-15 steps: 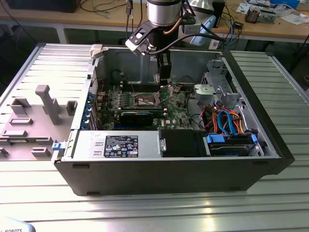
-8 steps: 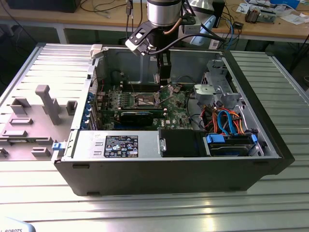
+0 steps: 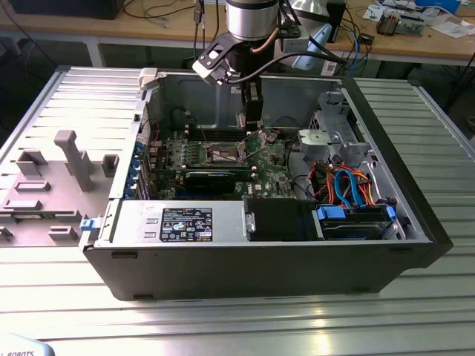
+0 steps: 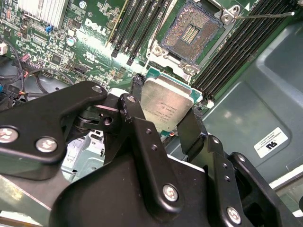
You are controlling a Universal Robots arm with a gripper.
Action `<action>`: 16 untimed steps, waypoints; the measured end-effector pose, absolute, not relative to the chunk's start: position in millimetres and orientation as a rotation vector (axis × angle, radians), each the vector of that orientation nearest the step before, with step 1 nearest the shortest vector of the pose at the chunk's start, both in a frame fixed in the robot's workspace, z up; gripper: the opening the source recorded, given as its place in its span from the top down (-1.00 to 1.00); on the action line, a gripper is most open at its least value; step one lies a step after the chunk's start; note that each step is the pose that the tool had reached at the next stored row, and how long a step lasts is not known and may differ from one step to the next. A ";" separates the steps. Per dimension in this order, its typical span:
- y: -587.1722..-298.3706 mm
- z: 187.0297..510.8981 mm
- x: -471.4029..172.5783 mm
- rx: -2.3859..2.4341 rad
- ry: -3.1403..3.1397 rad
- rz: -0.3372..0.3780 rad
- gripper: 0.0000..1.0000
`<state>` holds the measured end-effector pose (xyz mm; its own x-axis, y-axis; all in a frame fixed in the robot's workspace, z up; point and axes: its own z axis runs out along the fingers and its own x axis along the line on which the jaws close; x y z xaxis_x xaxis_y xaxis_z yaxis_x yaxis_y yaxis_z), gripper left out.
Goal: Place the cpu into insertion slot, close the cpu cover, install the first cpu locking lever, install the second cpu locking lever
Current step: 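Place the cpu into insertion slot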
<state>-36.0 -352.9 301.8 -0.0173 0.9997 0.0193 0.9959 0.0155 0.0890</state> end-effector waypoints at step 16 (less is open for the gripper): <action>-352.8 301.2 -36.0 2.178 2.192 0.119 -0.08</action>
